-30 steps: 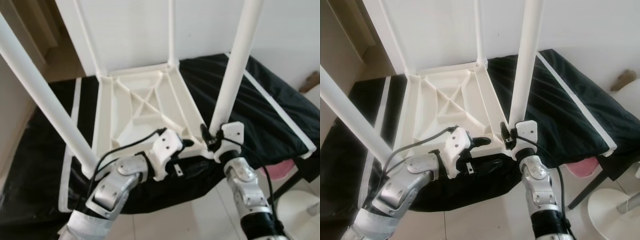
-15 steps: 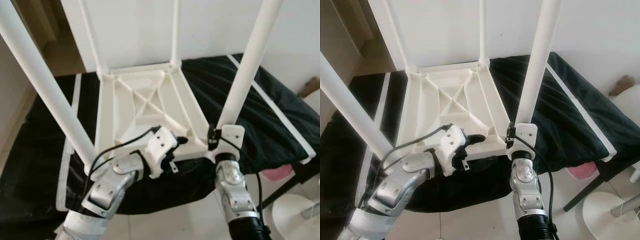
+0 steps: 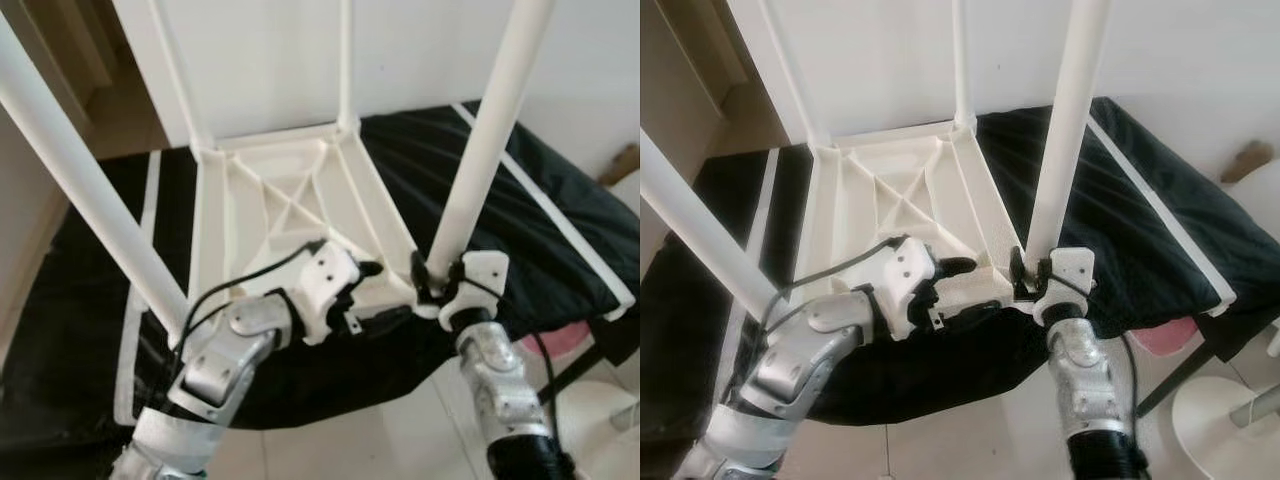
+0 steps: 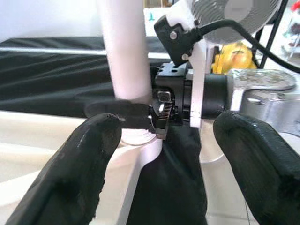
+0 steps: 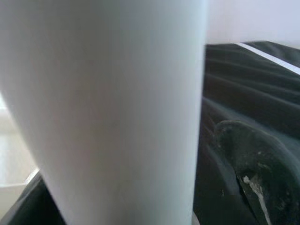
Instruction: Building children table
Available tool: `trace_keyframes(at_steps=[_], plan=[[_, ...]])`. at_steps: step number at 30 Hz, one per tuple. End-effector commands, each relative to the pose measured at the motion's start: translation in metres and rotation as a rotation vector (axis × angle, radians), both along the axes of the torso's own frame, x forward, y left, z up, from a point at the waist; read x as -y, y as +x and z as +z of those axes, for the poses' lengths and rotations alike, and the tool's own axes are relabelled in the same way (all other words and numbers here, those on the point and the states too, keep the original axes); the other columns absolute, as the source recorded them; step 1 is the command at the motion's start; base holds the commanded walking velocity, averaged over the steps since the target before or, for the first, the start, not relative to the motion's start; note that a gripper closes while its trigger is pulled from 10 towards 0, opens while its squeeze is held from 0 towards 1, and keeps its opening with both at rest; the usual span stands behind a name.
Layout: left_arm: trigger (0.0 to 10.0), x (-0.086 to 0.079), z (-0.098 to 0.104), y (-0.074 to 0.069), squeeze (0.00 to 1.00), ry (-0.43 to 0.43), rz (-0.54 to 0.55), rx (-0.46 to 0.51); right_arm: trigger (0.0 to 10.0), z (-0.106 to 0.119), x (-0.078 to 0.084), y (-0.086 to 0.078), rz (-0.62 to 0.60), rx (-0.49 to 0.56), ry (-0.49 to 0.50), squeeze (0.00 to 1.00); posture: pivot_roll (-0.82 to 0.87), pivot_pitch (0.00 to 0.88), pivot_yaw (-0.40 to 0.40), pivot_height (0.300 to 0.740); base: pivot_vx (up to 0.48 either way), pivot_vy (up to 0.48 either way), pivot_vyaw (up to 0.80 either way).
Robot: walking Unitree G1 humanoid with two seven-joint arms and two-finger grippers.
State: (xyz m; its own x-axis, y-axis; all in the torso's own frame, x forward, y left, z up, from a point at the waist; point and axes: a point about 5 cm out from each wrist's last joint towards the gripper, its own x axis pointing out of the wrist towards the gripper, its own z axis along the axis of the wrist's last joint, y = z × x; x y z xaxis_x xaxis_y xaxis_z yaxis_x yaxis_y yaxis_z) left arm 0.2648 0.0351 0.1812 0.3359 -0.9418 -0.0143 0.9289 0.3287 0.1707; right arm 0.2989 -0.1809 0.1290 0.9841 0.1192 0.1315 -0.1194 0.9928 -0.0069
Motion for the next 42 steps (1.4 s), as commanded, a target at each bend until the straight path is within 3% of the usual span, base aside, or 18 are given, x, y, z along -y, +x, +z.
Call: trace_keyframes(at_steps=[1, 7, 12, 20, 21, 22, 26, 35, 40, 41, 42], plan=[[10.0, 0.001, 0.0, -0.002, 0.0, 0.013, -0.056, -0.009, 10.0, 0.002, 0.005, 0.001, 0.025, -0.004, 0.012, 0.0, -0.05, 0.0, 0.074, 0.74, 0.0, 0.0, 0.0], [10.0, 0.009, 0.005, 0.001, 0.0, 0.014, -0.096, 0.011, 10.0, 0.015, 0.022, 0.012, 0.238, -0.029, -0.084, 0.0, -0.08, 0.013, 0.11, 0.74, 0.0, 0.0, 0.0], [10.0, 0.009, 0.009, 0.003, 0.0, 0.026, -0.124, 0.027, 10.0, 0.021, 0.03, 0.02, 0.319, -0.05, -0.139, 0.0, -0.07, 0.019, 0.129, 0.74, 0.0, 0.0, 0.0], [10.0, 0.012, 0.017, 0.008, 0.0, 0.04, -0.156, 0.046, 10.0, 0.012, 0.027, 0.03, 0.468, -0.129, -0.238, 0.0, -0.07, 0.01, 0.149, 0.74, 0.0, 0.0, 0.0], [10.0, 0.012, 0.018, 0.008, 0.0, 0.034, -0.157, 0.047, 6.2, 0.012, 0.025, 0.031, 0.489, -0.134, -0.242, 0.0, -0.07, 0.008, 0.144, 0.74, 0.0, 0.0, 0.0], [10.0, 0.012, 0.019, 0.008, 0.0, 0.029, -0.156, 0.048, 0.4, 0.011, 0.023, 0.032, 0.513, -0.139, -0.248, 0.0, -0.07, 0.006, 0.137, 0.74, 0.0, 0.0, 0.0], [10.0, 0.012, 0.019, 0.009, 0.0, 0.025, -0.152, 0.05, 0.0, 0.012, 0.02, 0.033, 0.551, -0.145, -0.256, 0.0, -0.07, 0.003, 0.131, 0.74, 0.0, 0.0, 0.0], [10.0, 0.015, 0.016, 0.004, 0.0, 0.017, -0.168, 0.031, 0.0, 0.016, 0.024, 0.034, 0.59, -0.133, -0.283, 0.0, -0.07, 0.007, 0.125, 0.74, 0.0, 0.0, 0.0], [10.0, 0.014, 0.016, 0.004, 0.0, 0.01, -0.165, 0.024, 0.0, 0.014, 0.027, 0.033, 0.539, -0.13, -0.269, 0.0, -0.07, 0.016, 0.111, 0.74, 0.0, 0.0, 0.0], [10.0, 0.013, 0.016, 0.005, 0.0, 0.003, -0.165, 0.019, 10.0, 0.009, 0.026, 0.031, 0.513, -0.146, -0.273, 0.0, -0.07, 0.017, 0.109, 0.74, 0.0, 0.0, 0.0], [10.0, 0.014, 0.015, 0.005, 0.0, -0.004, -0.164, 0.014, 10.0, 0.003, 0.022, 0.027, 0.458, -0.159, -0.246, 0.0, -0.08, 0.022, 0.111, 0.74, 0.0, 0.0, 0.0]])
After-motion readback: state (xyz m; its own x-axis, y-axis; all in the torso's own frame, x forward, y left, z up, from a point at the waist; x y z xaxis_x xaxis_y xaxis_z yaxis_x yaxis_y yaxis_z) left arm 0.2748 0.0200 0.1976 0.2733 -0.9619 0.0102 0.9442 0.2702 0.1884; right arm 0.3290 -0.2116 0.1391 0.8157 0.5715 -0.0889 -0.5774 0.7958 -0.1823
